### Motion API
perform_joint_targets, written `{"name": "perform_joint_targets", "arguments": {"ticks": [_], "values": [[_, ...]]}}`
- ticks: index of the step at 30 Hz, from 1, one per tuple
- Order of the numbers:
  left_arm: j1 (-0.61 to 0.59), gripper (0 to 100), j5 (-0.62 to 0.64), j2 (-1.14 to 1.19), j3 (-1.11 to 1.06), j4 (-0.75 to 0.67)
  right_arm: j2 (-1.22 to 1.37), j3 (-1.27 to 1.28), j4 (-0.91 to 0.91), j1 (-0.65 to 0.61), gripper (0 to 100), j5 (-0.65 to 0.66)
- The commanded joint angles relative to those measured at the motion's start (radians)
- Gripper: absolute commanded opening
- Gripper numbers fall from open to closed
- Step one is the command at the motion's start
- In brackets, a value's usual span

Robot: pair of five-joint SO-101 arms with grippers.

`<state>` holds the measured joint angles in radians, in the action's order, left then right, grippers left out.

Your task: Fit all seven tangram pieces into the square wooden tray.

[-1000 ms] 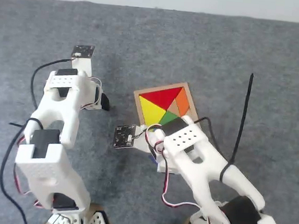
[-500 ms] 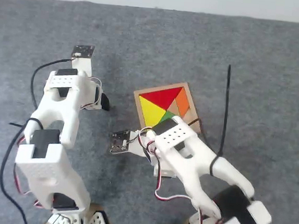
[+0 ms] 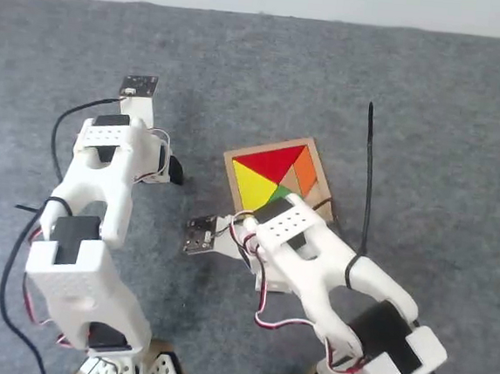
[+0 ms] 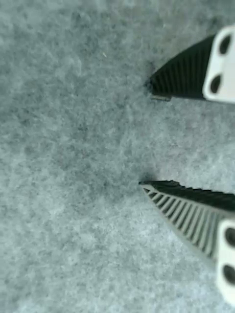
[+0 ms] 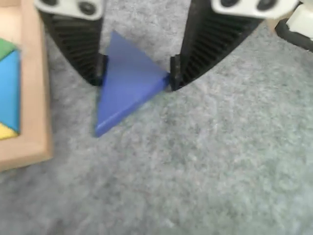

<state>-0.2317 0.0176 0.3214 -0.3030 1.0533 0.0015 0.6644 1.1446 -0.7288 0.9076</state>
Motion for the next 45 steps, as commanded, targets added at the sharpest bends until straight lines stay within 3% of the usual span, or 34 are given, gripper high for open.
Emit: {"name": "perform_joint_targets", "arguments": {"ticks": [1, 11, 19, 25, 33, 40, 45], "values": [[-0.002, 26, -0.011, -0.055, 0.01, 0.009, -0.001, 0.017, 0.002, -0.007, 2.3, 0.0], [-0.002, 26, -0.011, -0.055, 0.01, 0.011, -0.004, -0.117, 0.16, 0.025, 0.8, 0.005], [-0.002, 26, -0.011, -0.057, 0.01, 0.011, -0.16, -0.338, 0.344, 0.196, 0.8, 0.19], [-0.002, 26, -0.011, -0.057, 0.01, 0.011, -0.136, -0.348, 0.351, 0.226, 0.8, 0.21], [0.0, 26, -0.011, -0.055, 0.01, 0.009, -0.062, -0.552, 0.352, 0.392, 0.8, 0.528], [-0.003, 26, -0.011, -0.055, 0.007, 0.006, 0.283, -0.864, 0.406, 0.387, 0.8, 0.773], [-0.002, 26, -0.011, -0.055, 0.007, 0.005, 0.516, -1.062, 0.506, 0.386, 0.8, 0.832]]}}
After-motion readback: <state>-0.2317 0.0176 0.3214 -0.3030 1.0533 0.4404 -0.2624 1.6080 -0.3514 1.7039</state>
